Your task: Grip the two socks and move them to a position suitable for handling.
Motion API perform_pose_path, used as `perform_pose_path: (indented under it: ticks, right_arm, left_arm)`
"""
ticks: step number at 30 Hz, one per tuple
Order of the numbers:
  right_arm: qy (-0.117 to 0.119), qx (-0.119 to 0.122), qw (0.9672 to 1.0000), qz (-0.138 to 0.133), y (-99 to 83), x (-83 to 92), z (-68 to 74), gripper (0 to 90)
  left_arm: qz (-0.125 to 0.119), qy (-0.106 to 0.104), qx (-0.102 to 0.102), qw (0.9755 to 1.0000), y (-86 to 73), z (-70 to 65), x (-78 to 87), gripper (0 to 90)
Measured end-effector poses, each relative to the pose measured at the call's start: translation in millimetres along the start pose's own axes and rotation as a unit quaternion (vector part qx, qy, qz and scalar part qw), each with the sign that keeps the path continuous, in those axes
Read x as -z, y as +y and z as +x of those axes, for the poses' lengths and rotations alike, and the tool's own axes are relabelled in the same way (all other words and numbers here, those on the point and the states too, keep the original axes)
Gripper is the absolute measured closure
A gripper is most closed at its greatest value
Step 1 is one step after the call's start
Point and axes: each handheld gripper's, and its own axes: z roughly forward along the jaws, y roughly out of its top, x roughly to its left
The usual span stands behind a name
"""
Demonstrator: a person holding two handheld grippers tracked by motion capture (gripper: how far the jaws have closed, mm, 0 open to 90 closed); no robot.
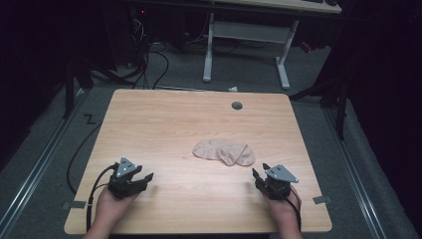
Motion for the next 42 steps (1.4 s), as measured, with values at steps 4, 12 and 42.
perform_pose_path:
  ticks: [4,12,42]
  right_arm:
    - [0.015,0.005,0.9999,-0.004,-0.2,4.1,4.6,51.8]
    - [0.071,0.018,0.9971,0.024,1.0,10.4,6.2,52.9]
    - [0.102,-0.009,0.9927,0.064,33.0,4.7,10.5,0.0]
  left_arm:
    - [-0.026,-0.007,-0.004,0.9996,5.7,-3.8,2.0,48.0]
    - [0.001,0.002,-0.009,1.0000,4.7,-5.1,-4.6,46.2]
    - [0.000,-0.007,0.012,0.9999,-2.5,3.9,5.2,32.4]
